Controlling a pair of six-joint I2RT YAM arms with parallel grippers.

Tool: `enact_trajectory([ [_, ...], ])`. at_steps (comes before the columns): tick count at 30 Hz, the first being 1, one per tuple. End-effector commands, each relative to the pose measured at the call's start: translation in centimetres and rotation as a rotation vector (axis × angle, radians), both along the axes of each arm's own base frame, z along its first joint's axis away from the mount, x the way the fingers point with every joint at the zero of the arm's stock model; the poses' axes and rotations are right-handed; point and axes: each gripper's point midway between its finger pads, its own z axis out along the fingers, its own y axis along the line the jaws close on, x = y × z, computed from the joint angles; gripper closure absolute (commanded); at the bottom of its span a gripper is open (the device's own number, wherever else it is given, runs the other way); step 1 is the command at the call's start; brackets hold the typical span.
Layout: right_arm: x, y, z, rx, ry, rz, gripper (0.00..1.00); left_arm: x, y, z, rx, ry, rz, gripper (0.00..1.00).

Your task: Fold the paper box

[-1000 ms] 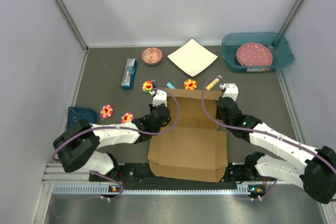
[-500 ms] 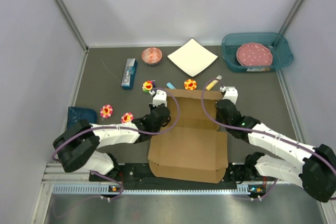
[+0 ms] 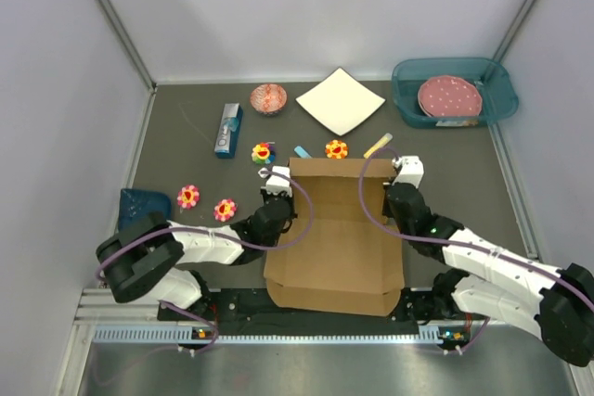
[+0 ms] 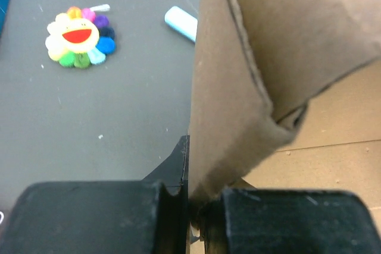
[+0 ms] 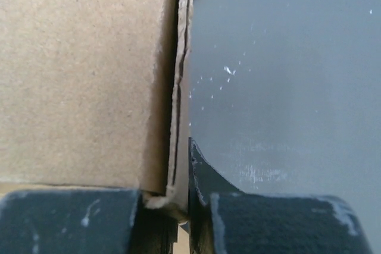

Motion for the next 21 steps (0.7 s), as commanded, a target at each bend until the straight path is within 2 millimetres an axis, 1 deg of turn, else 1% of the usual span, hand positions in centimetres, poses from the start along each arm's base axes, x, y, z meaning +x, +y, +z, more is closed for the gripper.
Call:
enact_trajectory([
  [1, 3.0, 0.5, 5.2, 0.125, -0.260, -0.067, 1.00, 2.3, 0.8, 8.6, -0.250, -0.361, 0.101, 1.00],
  [2, 3.5, 0.6, 6.0, 0.142, -0.308, -0.070, 1.00, 2.6, 1.0, 8.1, -0.230, -0.381, 0.116, 1.00],
  [4, 4.0, 0.7, 6.4, 0.144, -0.345, -0.081, 1.00, 3.0, 1.4, 9.6, -0.214, -0.473, 0.137, 1.00],
  [5, 4.4, 0.8, 6.2, 0.125, -0.349, -0.078, 1.00, 3.1, 1.5, 10.1, -0.218, -0.516, 0.145, 1.00],
  [6, 4.9, 1.1, 6.9, 0.140, -0.376, -0.077, 1.00, 3.8, 1.5, 10.7, -0.220, -0.526, 0.177, 1.00],
  [7, 5.3, 1.4, 7.3, 0.143, -0.382, -0.079, 1.00, 4.1, 1.2, 10.6, -0.208, -0.520, 0.184, 1.00],
  [8, 5.8, 1.7, 6.4, 0.117, -0.358, -0.077, 1.00, 4.5, 0.9, 10.0, -0.180, -0.505, 0.187, 1.00],
  [9, 6.1, 1.9, 6.3, 0.114, -0.352, -0.075, 1.00, 4.9, 0.6, 10.4, -0.187, -0.510, 0.185, 1.00],
  [10, 6.5, 2.1, 6.4, 0.109, -0.347, -0.076, 1.00, 5.2, 0.5, 10.1, -0.181, -0.502, 0.188, 1.00],
  [11, 6.7, 2.1, 5.9, 0.104, -0.336, -0.083, 1.00, 5.5, 0.2, 9.6, -0.179, -0.483, 0.191, 1.00],
  [12, 6.9, 2.3, 4.8, 0.088, -0.309, -0.081, 1.00, 5.9, -0.1, 8.5, -0.130, -0.448, 0.184, 1.00],
  [14, 7.0, 2.2, 3.6, 0.083, -0.283, -0.097, 1.00, 6.2, -0.7, 7.0, -0.157, -0.386, 0.181, 1.00],
  [15, 6.9, 2.1, 2.6, 0.075, -0.266, -0.099, 1.00, 6.2, -0.6, 5.5, -0.125, -0.342, 0.182, 1.00],
  [17, 6.7, 1.9, 1.5, 0.082, -0.248, -0.114, 1.00, 6.0, -0.5, 4.0, -0.173, -0.301, 0.195, 1.00],
  [18, 6.6, 1.8, 0.9, 0.079, -0.238, -0.115, 1.00, 5.6, -0.2, 3.2, -0.179, -0.286, 0.197, 1.00],
  [21, 6.2, 1.8, -1.0, 0.071, -0.189, -0.121, 1.00, 4.9, -0.1, 1.0, -0.209, -0.234, 0.186, 1.00],
])
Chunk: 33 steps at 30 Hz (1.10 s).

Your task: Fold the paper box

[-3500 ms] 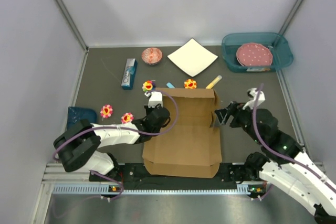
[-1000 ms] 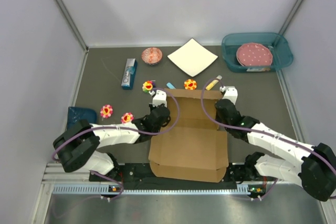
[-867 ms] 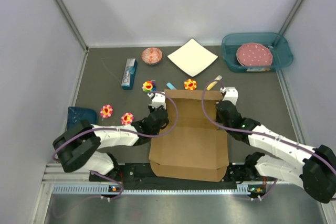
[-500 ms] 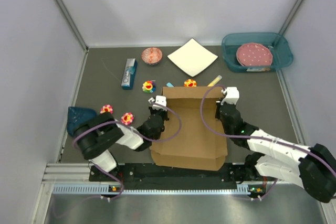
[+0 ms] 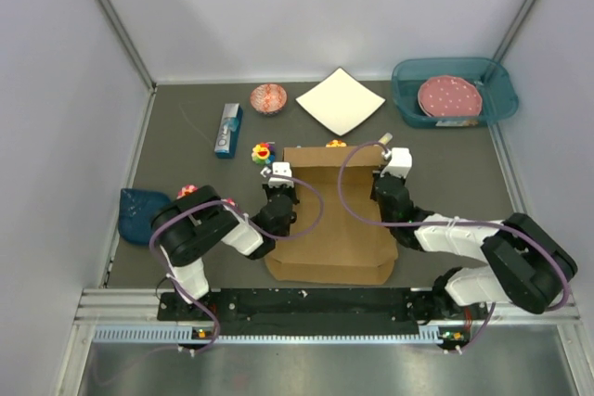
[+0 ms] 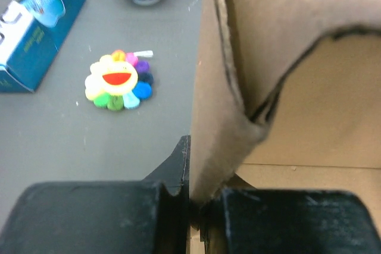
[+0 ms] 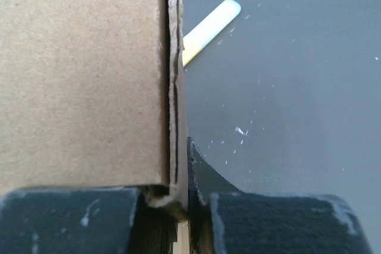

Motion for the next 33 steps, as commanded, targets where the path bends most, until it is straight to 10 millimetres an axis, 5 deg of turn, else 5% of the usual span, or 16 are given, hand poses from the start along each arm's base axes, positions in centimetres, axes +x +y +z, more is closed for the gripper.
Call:
enact_trajectory([
  [1, -0.1, 0.2, -1.9, 0.057, 0.042, -0.024, 1.00, -0.6, -1.1, -0.4, -0.228, 0.002, -0.028, 1.00],
  [4, -0.8, 0.1, -3.1, 0.071, 0.097, -0.034, 1.00, -1.2, -0.7, -1.7, -0.230, 0.030, -0.026, 1.00],
  [11, -2.1, 0.8, -1.9, 0.085, 0.167, 0.027, 0.46, -1.0, 0.5, -2.3, -0.091, 0.066, 0.030, 1.00],
  [18, -4.7, 0.8, 1.4, 0.079, 0.207, 0.132, 0.36, -0.4, 1.0, -2.0, 0.003, 0.091, 0.088, 1.00],
  [24, -7.9, 2.0, 7.1, 0.192, 0.091, 0.336, 0.27, 0.3, 0.8, -0.5, 0.072, 0.052, 0.091, 1.00],
  [28, -9.2, 2.0, 12.9, 0.303, -0.094, 0.408, 0.24, 1.0, 0.3, 0.5, 0.103, 0.011, 0.081, 1.00],
  [33, -7.4, 0.8, 16.2, 0.363, -0.159, 0.336, 0.23, 1.1, -0.1, 1.3, 0.120, -0.017, 0.055, 1.00],
])
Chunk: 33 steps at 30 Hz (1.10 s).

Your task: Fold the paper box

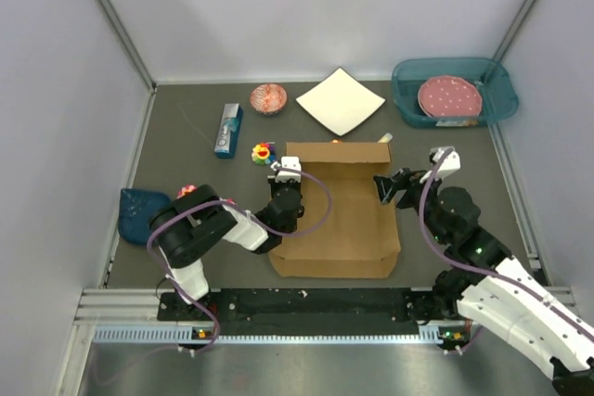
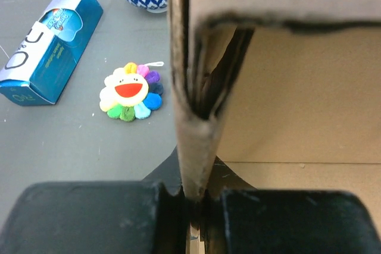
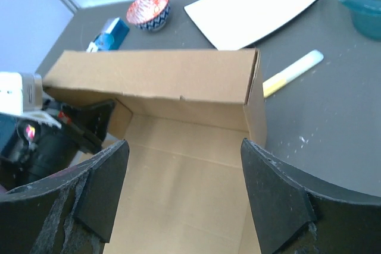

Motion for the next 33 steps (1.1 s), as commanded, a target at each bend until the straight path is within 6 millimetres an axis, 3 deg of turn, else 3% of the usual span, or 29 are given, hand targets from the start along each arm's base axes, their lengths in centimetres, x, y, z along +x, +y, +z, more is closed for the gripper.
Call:
enact_trajectory([
  [1, 2.3, -0.8, 3.8, 0.083, -0.045, -0.048, 0.23, 0.5, -0.3, 1.7, 0.020, -0.055, -0.010, 1.00],
  [5, 5.1, -1.1, 3.4, 0.131, -0.043, -0.066, 0.22, 0.1, -0.4, 1.4, 0.013, -0.057, -0.039, 1.00],
  [9, 7.8, -0.5, 0.2, 0.109, 0.036, -0.067, 0.22, -0.1, -0.4, 0.6, 0.011, -0.042, -0.047, 1.00],
  [15, 9.1, -0.1, -3.1, 0.096, 0.096, -0.074, 0.23, -0.3, -0.4, -0.1, 0.008, -0.024, -0.058, 0.98],
  [18, 9.2, -0.3, -4.5, 0.091, 0.124, -0.079, 0.24, -0.7, -1.1, 0.2, 0.002, -0.016, -0.120, 0.88],
  [19, 9.2, -0.3, -4.8, 0.085, 0.128, -0.078, 0.24, -1.1, -1.1, -0.2, 0.001, 0.002, -0.136, 0.79],
  [21, 9.0, -0.4, -5.3, 0.081, 0.138, -0.079, 0.24, -1.6, -1.7, 0.2, -0.029, 0.012, -0.188, 0.70],
  [22, 8.9, -0.5, -5.6, 0.079, 0.144, -0.083, 0.24, -2.1, -1.7, -0.2, -0.037, 0.032, -0.206, 0.58],
  [25, 8.9, -0.8, -6.1, 0.070, 0.156, -0.095, 0.25, -3.3, -2.1, 0.4, -0.084, 0.045, -0.282, 0.37],
  [28, 8.9, -0.8, -6.4, 0.065, 0.165, -0.101, 0.25, -4.5, -2.4, 1.4, -0.112, 0.047, -0.350, 0.24],
  [33, 9.0, -1.0, -7.0, 0.056, 0.183, -0.111, 0.25, -6.8, -3.0, 4.5, -0.141, 0.013, -0.490, 0.18],
])
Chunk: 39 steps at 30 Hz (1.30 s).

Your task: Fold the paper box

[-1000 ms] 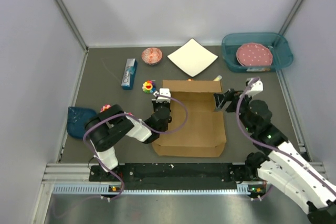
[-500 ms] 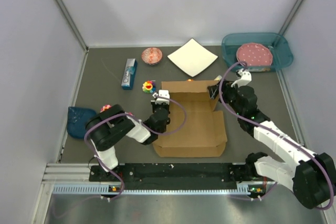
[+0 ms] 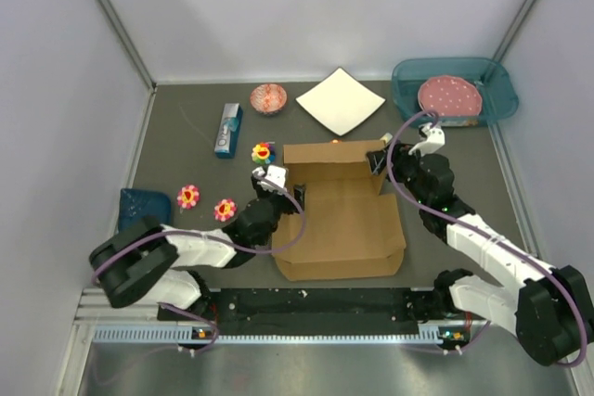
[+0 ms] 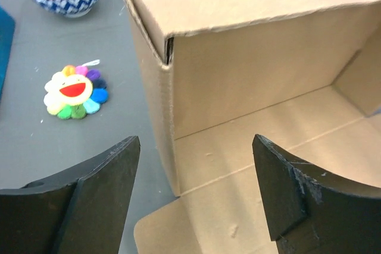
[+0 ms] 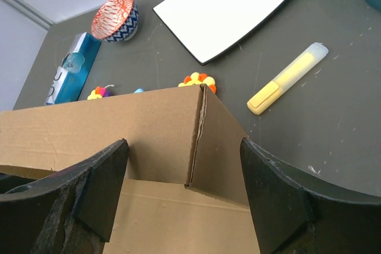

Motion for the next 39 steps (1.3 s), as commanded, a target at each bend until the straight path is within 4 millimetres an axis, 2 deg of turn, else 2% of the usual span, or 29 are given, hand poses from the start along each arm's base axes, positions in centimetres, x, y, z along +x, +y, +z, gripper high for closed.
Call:
enact_trajectory([
  [1, -0.2, -1.0, -2.8, -0.052, 0.076, -0.027, 0.25, -2.6, -1.9, 3.0, -0.065, -0.022, -0.181, 0.18],
  [2, -0.2, -0.9, -2.7, -0.054, 0.078, -0.024, 0.25, -3.5, -2.3, 4.8, -0.090, -0.041, -0.227, 0.16],
  [4, -0.3, -1.1, -2.6, -0.065, 0.077, -0.023, 0.25, -6.0, -3.9, 5.3, -0.071, 0.011, -0.370, 0.14],
  [5, -0.3, -1.0, -2.6, -0.065, 0.076, -0.021, 0.25, -6.6, -3.8, 7.4, -0.118, -0.017, -0.392, 0.13],
  [6, -0.4, -1.1, -2.5, -0.066, 0.072, -0.020, 0.25, -7.0, -3.7, 7.9, -0.140, 0.002, -0.399, 0.08],
  [7, -0.4, -1.1, -2.3, -0.065, 0.068, -0.020, 0.25, -7.1, -3.4, 8.9, -0.166, -0.011, -0.392, 0.07],
  [8, -0.4, -1.0, -2.3, -0.063, 0.067, -0.018, 0.25, -7.2, -2.6, 11.0, -0.220, -0.050, -0.367, 0.07],
  [12, -0.3, -0.9, -2.3, -0.059, 0.073, -0.014, 0.25, -6.6, -0.2, 15.7, -0.374, -0.104, -0.256, 0.07],
  [14, -0.4, -0.7, -2.4, -0.059, 0.078, -0.004, 0.25, -5.5, 0.6, 15.4, -0.377, -0.056, -0.215, 0.07],
  [15, -0.5, -0.8, -2.3, -0.058, 0.078, -0.006, 0.25, -5.0, 0.6, 16.3, -0.425, -0.031, -0.211, 0.07],
  [16, -0.5, -0.7, -2.3, -0.058, 0.078, -0.001, 0.25, -3.3, 2.0, 16.1, -0.446, -0.004, -0.155, 0.07],
  [17, -0.5, -0.6, -2.2, -0.057, 0.078, 0.005, 0.25, -2.3, 1.9, 14.8, -0.454, 0.060, -0.149, 0.08],
  [18, -0.6, -0.6, -2.3, -0.059, 0.084, 0.007, 0.25, -2.1, 1.1, 15.2, -0.526, 0.113, -0.206, 0.09],
  [19, -0.6, -0.5, -2.3, -0.059, 0.086, 0.010, 0.25, -0.5, 2.4, 15.0, -0.555, 0.130, -0.167, 0.09],
  [22, -0.8, -0.5, -2.3, -0.064, 0.095, 0.015, 0.26, 1.4, 2.1, 14.5, -0.641, 0.190, -0.207, 0.12],
  [23, -0.8, -0.6, -2.3, -0.065, 0.098, 0.014, 0.26, 2.2, 1.9, 13.3, -0.653, 0.226, -0.199, 0.12],
  [25, -0.9, -0.5, -2.4, -0.065, 0.103, 0.020, 0.27, 3.0, 1.4, 13.5, -0.696, 0.249, -0.247, 0.14],
  [26, -1.0, -0.4, -2.5, -0.065, 0.105, 0.024, 0.26, 3.5, 1.0, 12.1, -0.699, 0.298, -0.248, 0.15],
  [27, -1.0, -0.4, -2.6, -0.062, 0.111, 0.023, 0.27, 3.9, 0.9, 12.7, -0.727, 0.287, -0.267, 0.16],
  [29, -1.1, -0.4, -3.0, -0.062, 0.119, 0.025, 0.27, 3.8, 0.1, 11.8, -0.742, 0.317, -0.314, 0.16],
  [30, -1.2, -0.4, -3.1, -0.062, 0.120, 0.027, 0.27, 3.8, 0.1, 12.4, -0.777, 0.288, -0.338, 0.16],
  [32, -1.3, -0.4, -3.3, -0.061, 0.124, 0.028, 0.27, 3.7, -0.3, 11.7, -0.786, 0.311, -0.373, 0.17],
  [36, -1.4, -0.4, -3.7, -0.060, 0.131, 0.028, 0.28, 3.9, -0.4, 10.8, -0.783, 0.335, -0.381, 0.23],
  [39, -1.4, -0.5, -4.1, -0.065, 0.139, 0.026, 0.28, 4.1, -0.1, 9.9, -0.775, 0.344, -0.361, 0.35],
])
